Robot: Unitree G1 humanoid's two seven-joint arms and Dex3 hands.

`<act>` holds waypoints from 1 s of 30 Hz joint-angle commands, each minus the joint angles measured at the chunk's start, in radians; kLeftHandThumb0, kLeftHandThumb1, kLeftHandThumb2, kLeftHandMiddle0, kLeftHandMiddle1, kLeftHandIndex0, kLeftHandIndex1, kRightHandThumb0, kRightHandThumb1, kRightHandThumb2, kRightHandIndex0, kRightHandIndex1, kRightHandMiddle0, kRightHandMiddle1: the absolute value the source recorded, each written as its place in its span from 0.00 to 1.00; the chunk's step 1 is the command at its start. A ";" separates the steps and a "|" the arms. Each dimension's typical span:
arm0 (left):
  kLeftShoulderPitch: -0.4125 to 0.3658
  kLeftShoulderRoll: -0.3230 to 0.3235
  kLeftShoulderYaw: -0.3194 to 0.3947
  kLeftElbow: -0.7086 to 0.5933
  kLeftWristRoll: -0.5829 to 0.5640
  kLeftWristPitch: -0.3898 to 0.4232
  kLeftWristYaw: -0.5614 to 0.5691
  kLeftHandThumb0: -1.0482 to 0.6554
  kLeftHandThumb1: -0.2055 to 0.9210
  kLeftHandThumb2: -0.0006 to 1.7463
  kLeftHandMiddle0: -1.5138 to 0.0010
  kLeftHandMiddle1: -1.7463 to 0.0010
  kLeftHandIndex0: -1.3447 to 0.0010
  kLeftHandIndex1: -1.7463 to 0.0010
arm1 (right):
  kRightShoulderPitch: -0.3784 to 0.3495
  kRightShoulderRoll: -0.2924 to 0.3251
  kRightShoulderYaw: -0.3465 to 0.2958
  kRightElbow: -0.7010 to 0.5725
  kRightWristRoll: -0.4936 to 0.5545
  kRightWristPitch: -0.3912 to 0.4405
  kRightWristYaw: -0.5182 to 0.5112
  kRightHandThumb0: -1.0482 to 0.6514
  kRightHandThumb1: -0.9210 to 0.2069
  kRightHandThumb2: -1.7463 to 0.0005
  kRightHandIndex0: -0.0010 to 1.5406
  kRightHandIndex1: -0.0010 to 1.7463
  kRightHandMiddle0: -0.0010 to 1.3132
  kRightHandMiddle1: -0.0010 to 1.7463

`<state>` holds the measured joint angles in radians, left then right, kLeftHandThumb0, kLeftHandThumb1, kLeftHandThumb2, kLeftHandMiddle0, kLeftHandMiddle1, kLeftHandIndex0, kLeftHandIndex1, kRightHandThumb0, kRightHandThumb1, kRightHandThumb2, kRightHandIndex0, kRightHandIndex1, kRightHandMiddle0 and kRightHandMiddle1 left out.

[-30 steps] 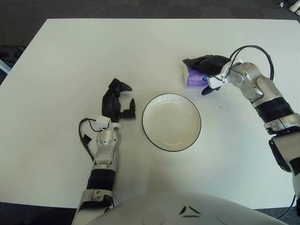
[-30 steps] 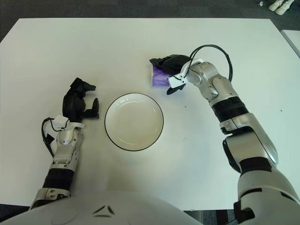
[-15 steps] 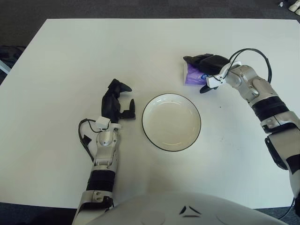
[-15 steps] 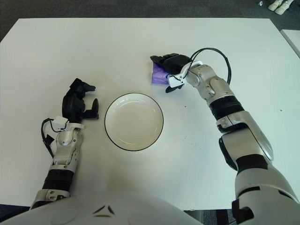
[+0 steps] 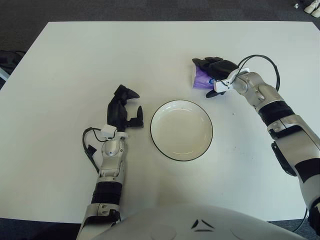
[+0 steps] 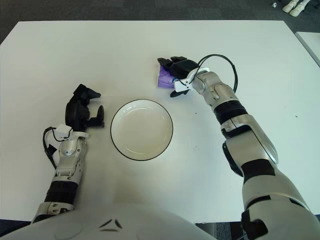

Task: Put the tissue paper into the plate.

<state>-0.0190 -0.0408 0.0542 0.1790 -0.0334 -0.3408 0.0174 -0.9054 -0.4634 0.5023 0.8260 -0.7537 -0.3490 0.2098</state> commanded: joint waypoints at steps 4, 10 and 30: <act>0.094 -0.004 0.005 0.074 0.013 0.023 0.017 0.61 0.25 0.91 0.49 0.02 0.57 0.00 | 0.111 0.068 0.059 0.164 0.009 0.027 0.070 0.06 0.43 0.52 0.00 0.00 0.00 0.00; 0.102 -0.006 0.002 0.063 0.009 0.024 0.015 0.61 0.24 0.92 0.48 0.03 0.55 0.00 | 0.120 0.075 0.045 0.190 0.053 0.020 0.088 0.16 0.54 0.43 0.00 0.00 0.00 0.24; 0.108 -0.007 -0.001 0.053 0.009 0.028 0.012 0.61 0.23 0.92 0.46 0.04 0.56 0.00 | 0.156 0.066 0.021 0.165 0.139 0.017 0.046 0.41 0.53 0.29 0.18 0.99 0.32 0.98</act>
<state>-0.0023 -0.0443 0.0520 0.1550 -0.0295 -0.3426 0.0273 -0.9294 -0.4332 0.4647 0.9160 -0.5985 -0.3481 0.1804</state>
